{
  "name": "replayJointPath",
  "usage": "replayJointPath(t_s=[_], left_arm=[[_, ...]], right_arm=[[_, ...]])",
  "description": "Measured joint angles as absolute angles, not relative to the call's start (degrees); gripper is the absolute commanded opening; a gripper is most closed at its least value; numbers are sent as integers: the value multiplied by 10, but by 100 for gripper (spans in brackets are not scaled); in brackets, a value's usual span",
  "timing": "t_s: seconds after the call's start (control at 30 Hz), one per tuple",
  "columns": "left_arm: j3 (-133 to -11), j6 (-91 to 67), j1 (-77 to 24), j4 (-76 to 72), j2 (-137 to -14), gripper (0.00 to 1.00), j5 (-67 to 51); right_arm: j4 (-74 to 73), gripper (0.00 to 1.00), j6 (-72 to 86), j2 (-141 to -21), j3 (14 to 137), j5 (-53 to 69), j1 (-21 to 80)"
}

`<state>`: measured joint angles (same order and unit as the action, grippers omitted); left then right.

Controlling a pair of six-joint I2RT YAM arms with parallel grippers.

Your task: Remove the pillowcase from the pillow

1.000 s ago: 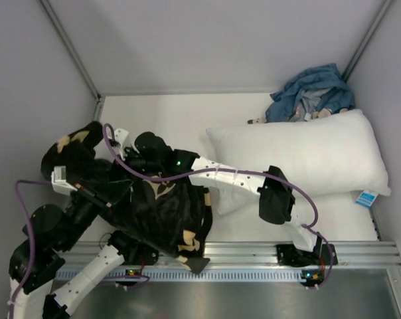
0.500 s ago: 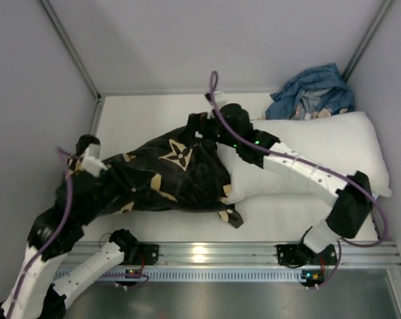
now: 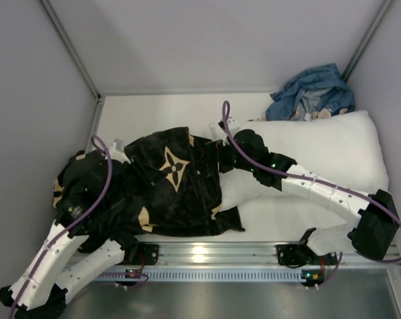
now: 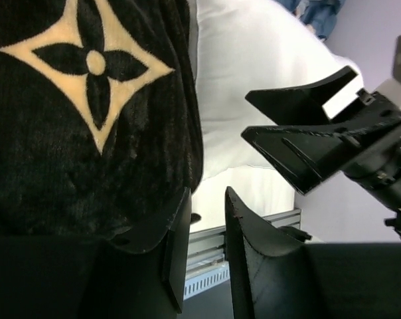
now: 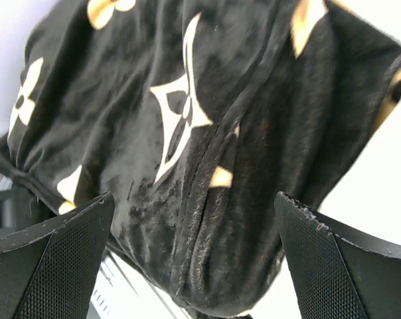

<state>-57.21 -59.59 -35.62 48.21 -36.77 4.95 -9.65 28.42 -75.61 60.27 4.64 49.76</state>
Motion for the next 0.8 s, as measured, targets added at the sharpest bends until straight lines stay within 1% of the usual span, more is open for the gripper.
replayJointPath(t_s=[0.1,0.17,0.23,0.27,0.3,0.33,0.37,0.4,0.43,0.47,0.53,0.6,0.67,0.7,0.73,0.77,0.8], left_arm=[[-511,-598,-356,456,-396,36,44],[-469,-599,-356,439,-422,47,38],[-440,-598,-356,418,-458,58,29],[-436,-599,-356,414,-474,67,25],[-436,-595,-356,405,-493,72,23],[-437,-596,-356,396,-508,74,23],[-439,-595,-356,385,-525,75,24],[-442,-595,-356,379,-539,78,26],[-444,-594,-356,371,-554,78,30],[-447,-594,-356,366,-572,77,37],[-455,-594,-356,357,-606,63,45],[-460,-585,-355,338,-648,50,49],[-466,-575,-351,320,-701,42,54],[-469,-570,-347,315,-727,37,51],[-472,-565,-341,312,-752,26,44],[-474,-562,-333,307,-776,22,33],[-476,-555,-321,301,-799,17,16]], right_arm=[[-83,98,292,-792,604,61,497],[-78,98,298,-828,609,63,497],[-74,95,305,-868,616,63,494],[-73,93,311,-891,619,67,491],[-69,89,316,-911,621,72,489],[-66,85,320,-926,621,77,486],[-64,82,326,-939,620,83,485],[-60,75,333,-951,620,92,483],[-55,72,337,-957,618,98,482],[-46,68,345,-958,613,105,482],[-19,48,357,-951,589,114,484],[9,32,367,-934,553,120,486],[30,30,379,-912,515,123,493],[39,26,383,-898,494,121,499],[53,24,387,-880,468,115,510],[61,21,389,-865,449,108,519],[68,16,392,-849,430,96,531]])
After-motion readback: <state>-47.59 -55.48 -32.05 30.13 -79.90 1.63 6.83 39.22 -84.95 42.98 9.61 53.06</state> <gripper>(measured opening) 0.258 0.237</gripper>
